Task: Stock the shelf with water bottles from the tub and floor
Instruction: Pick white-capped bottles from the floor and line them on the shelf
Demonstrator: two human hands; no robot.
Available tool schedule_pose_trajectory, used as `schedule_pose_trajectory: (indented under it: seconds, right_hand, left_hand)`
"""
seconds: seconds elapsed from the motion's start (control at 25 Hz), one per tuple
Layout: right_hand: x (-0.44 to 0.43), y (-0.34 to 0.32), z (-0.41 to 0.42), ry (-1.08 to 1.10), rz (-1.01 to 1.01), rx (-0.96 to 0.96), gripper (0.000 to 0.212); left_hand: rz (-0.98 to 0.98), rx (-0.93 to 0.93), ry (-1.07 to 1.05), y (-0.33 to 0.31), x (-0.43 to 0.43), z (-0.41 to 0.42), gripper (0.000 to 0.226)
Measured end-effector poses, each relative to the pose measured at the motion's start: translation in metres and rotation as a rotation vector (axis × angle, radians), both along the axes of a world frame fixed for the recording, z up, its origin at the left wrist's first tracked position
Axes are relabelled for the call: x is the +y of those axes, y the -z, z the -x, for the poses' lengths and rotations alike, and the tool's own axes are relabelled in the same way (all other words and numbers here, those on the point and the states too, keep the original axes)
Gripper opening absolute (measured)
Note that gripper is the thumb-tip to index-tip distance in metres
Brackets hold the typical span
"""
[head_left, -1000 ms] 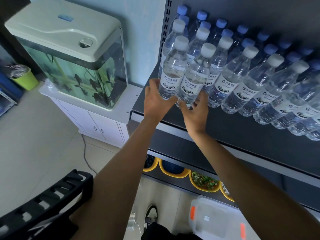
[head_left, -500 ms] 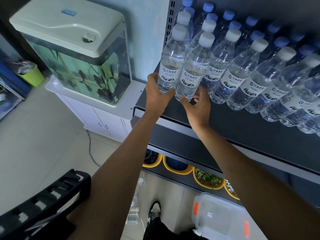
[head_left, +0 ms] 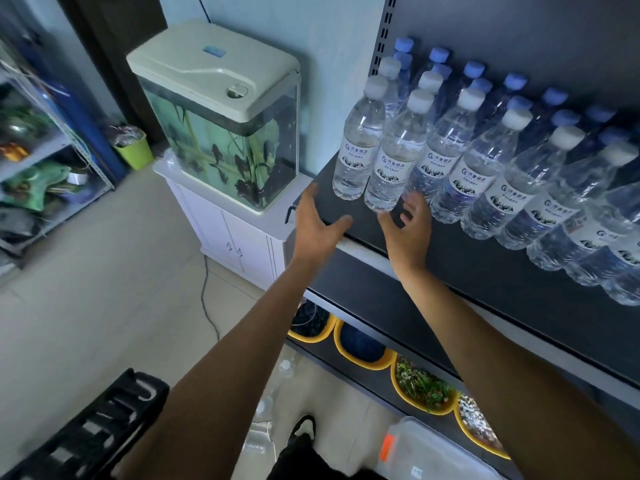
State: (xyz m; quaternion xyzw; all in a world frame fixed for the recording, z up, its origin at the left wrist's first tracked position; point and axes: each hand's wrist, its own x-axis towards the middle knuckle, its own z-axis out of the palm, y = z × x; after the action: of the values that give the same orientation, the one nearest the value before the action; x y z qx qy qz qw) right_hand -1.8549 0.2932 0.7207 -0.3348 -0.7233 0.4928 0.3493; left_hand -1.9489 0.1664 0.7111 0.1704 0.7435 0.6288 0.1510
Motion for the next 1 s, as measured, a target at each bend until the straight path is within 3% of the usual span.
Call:
schedule_pose_trajectory:
  seconds: [0.2,0.4,0.56,0.72,1.0]
  right_hand:
    - [-0.044,0.020,-0.050,-0.293,-0.174,0.058,0.049]
    - [-0.088,0.088,-0.099,-0.571,-0.263,-0.051,0.046]
    - [-0.124,0.177,-0.145,-0.754,-0.274,-0.224,0.041]
    - [-0.153,0.262,-0.182,-0.857,-0.279,-0.387,0.043]
    - [-0.191,0.440,-0.166,-1.008,-0.309,-0.622,0.046]
  left_hand:
    - [0.011,-0.001,-0.281,0.024,-0.050,-0.074,0.065]
    - [0.059,-0.042,-0.554,0.073,-0.110,-0.149,0.055]
    - [0.139,-0.109,-0.778,0.153,-0.186,-0.219,0.055]
    - [0.196,-0.230,-0.859,0.238,-0.230,-0.270,0.058]
    - [0.277,-0.290,-0.933,0.419,-0.254,-0.278,0.076]
